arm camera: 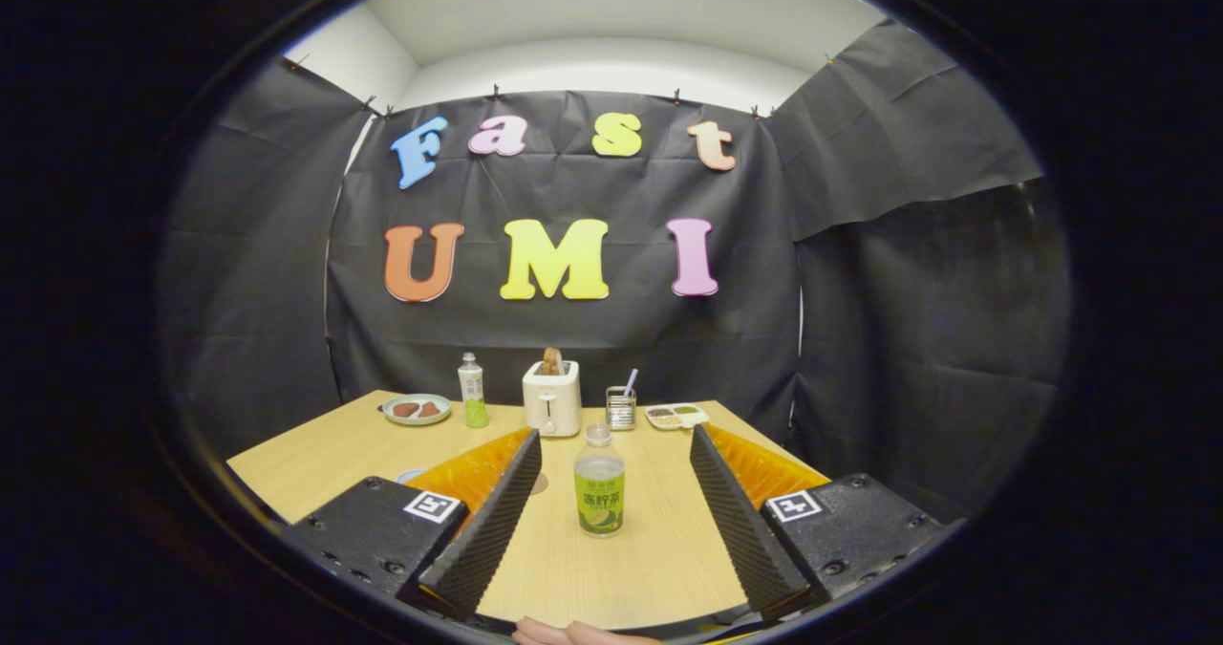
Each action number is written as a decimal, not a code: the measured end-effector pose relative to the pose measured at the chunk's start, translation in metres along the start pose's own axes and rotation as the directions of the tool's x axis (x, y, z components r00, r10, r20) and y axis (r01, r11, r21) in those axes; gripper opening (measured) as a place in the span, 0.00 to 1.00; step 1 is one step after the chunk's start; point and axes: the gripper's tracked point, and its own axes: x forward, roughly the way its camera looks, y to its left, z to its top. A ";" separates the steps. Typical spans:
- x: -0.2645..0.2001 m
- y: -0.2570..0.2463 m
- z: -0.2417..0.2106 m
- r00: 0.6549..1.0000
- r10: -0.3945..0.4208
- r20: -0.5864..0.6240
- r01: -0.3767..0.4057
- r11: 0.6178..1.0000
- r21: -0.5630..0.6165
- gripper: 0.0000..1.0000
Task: Take the bottle from table, then pour the juice into the cup, finally place the bottle on the coaster
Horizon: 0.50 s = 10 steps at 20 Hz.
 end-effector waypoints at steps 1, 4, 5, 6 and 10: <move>0.000 0.001 0.001 1.000 0.002 0.000 -0.002 1.000 -0.001 1.00; 0.004 0.002 0.001 1.000 -0.001 -0.001 0.001 1.000 -0.001 1.00; 0.005 0.003 -0.002 1.000 -0.003 -0.007 0.003 1.000 0.000 1.00; 0.007 0.004 -0.003 1.000 -0.001 -0.010 0.001 1.000 0.001 1.00; 0.018 0.006 -0.012 1.000 0.006 -0.017 -0.006 1.000 -0.001 1.00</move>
